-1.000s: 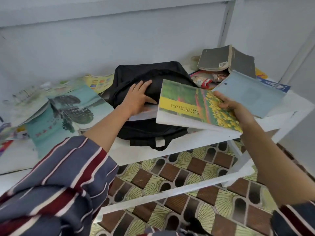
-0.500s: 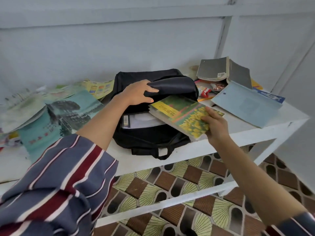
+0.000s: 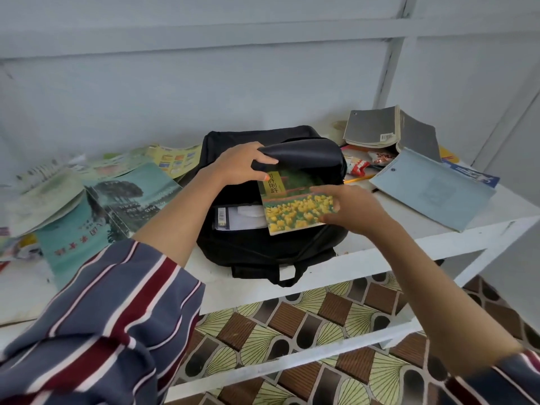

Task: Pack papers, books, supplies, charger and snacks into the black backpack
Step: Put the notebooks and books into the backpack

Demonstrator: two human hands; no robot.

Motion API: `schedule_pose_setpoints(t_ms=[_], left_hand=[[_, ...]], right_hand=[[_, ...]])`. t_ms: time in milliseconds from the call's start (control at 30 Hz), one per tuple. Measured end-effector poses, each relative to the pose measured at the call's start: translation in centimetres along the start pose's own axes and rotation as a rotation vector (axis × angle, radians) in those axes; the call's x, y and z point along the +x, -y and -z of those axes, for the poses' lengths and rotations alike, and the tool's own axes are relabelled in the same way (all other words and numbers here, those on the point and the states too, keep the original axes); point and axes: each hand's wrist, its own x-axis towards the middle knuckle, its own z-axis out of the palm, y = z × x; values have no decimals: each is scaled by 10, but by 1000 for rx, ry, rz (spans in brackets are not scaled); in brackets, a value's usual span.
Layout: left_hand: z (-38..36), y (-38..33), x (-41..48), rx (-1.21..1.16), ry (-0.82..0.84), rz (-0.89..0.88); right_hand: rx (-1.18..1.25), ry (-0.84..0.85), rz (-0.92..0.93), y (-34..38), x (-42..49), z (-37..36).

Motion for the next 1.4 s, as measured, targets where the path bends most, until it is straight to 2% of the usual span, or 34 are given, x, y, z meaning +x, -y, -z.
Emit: schedule_pose_setpoints(t_ms=[67, 133, 233, 333, 467, 600, 733, 967, 1267, 1400], left_hand=[[0, -1, -2, -10, 5, 2], [1, -1, -3, -17, 8, -2], [1, -1, -4, -31, 4, -6], [1, -1, -5, -47, 5, -8], [2, 0, -4, -59, 11, -10], [1, 1, -2, -76, 8, -9], [0, 1, 0, -78, -1, -5], [1, 0, -2, -77, -2, -6], [0, 1, -2, -79, 11, 3], [-1, 1, -2, -78, 26, 8]], right_hand=[[-48, 48, 209, 3, 5, -13], [-46, 130, 281, 3, 14, -28], [-59, 159, 216, 0, 28, -41], [-34, 57, 148, -1, 43, -46], [10, -11, 146, -3, 50, -44], [-38, 11, 174, -1, 48, -52], [-77, 23, 126, 0, 60, -58], [-82, -40, 71, 2, 77, -67], [43, -54, 44, -3, 90, -66], [128, -2, 60, -7, 92, -64]])
